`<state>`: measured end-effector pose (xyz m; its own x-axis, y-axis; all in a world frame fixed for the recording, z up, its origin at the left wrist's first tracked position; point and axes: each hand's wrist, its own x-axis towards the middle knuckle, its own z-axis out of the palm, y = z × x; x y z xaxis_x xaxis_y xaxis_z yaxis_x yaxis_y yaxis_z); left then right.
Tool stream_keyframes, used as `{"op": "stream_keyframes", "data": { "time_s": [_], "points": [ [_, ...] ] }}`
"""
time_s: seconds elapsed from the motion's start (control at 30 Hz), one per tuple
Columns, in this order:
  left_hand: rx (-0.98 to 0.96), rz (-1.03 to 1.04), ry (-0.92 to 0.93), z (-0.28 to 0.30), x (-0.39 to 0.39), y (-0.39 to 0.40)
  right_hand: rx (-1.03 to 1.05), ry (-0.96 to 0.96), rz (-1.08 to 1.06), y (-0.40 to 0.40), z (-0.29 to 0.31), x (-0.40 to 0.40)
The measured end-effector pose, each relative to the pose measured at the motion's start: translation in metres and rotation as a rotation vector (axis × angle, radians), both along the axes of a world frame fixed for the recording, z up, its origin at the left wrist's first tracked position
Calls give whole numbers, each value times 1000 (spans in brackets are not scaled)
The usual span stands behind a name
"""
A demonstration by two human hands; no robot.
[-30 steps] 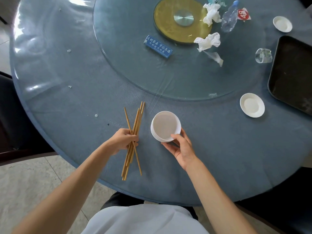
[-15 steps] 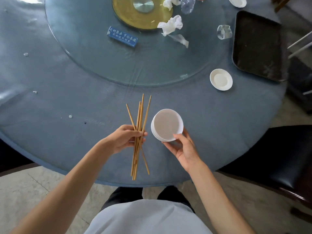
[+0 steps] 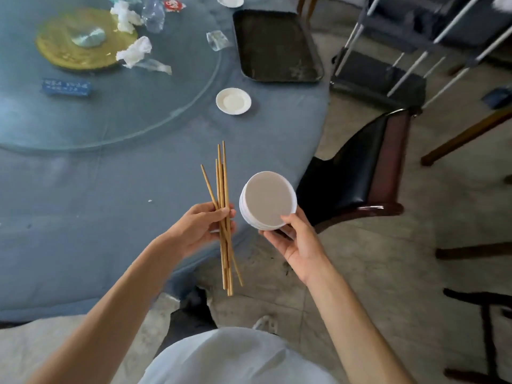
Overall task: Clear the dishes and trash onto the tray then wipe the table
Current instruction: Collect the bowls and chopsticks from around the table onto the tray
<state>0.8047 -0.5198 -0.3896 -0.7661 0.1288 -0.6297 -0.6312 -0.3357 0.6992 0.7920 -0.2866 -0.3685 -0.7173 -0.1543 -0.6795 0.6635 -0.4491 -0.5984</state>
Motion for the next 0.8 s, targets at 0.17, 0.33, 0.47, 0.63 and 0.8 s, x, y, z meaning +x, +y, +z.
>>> {"op": "stream_keyframes", "data": {
  "time_s": [0.17,0.33,0.47,0.63,0.8],
  "points": [
    [-24,-236,79,19,-4,133,46,55,-162,121,31,38],
    [40,-431,105,27,-11,256,124,90,-320,242,50,78],
    [-2,-533,104,24,-13,334,129,81,-474,313,46,103],
    [2,-589,38,19,-25,416,103,29,-592,385,25,110],
    [-5,-634,3,4,-60,504,115,2,-614,466,-2,77]
  ]
}}
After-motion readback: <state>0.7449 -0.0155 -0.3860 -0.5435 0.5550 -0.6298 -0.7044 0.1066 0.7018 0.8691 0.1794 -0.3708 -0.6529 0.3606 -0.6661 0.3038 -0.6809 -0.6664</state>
